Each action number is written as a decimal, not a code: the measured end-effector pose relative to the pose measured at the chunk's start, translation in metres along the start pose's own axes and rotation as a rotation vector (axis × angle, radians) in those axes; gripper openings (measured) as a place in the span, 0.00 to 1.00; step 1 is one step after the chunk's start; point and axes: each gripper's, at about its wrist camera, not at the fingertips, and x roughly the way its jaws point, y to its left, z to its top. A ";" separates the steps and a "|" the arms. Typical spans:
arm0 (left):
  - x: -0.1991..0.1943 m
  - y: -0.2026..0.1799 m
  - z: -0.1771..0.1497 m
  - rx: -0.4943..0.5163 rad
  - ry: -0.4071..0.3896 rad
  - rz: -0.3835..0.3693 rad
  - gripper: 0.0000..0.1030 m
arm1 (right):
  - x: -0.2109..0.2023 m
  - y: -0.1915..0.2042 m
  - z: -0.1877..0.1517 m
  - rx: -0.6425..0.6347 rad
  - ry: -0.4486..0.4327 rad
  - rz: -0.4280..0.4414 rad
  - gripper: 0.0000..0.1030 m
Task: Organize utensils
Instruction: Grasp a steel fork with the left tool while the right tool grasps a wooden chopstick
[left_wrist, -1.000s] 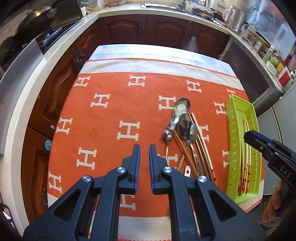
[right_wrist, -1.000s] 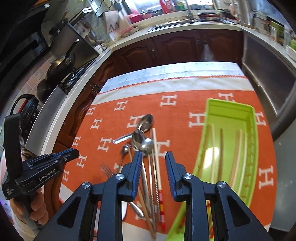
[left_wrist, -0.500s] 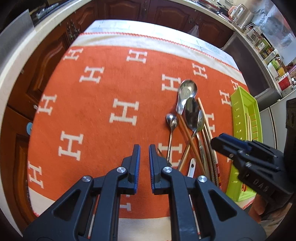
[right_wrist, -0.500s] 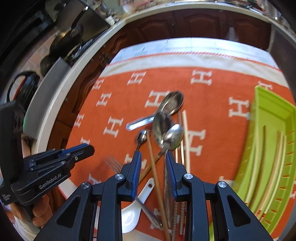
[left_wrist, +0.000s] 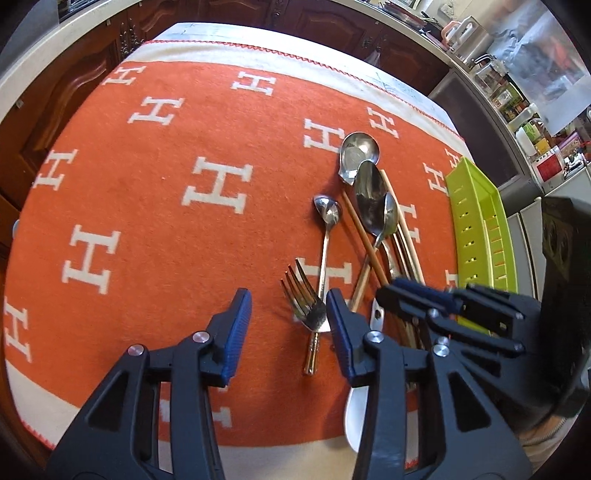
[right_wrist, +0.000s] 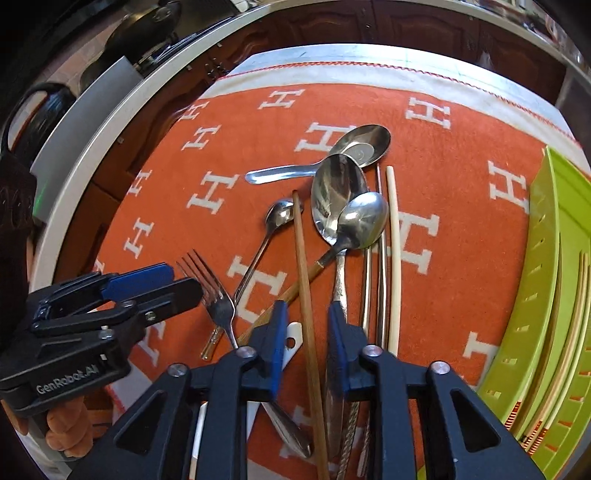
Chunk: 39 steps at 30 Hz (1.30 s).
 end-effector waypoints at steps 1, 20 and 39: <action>0.002 0.001 0.000 -0.004 -0.007 0.000 0.37 | 0.003 0.002 -0.003 -0.010 0.008 0.003 0.11; 0.025 -0.001 -0.003 0.006 -0.203 -0.117 0.23 | -0.002 -0.001 -0.024 -0.002 -0.087 0.029 0.09; -0.008 -0.018 -0.007 0.075 -0.194 -0.181 0.00 | -0.029 -0.018 -0.033 0.128 -0.067 0.139 0.06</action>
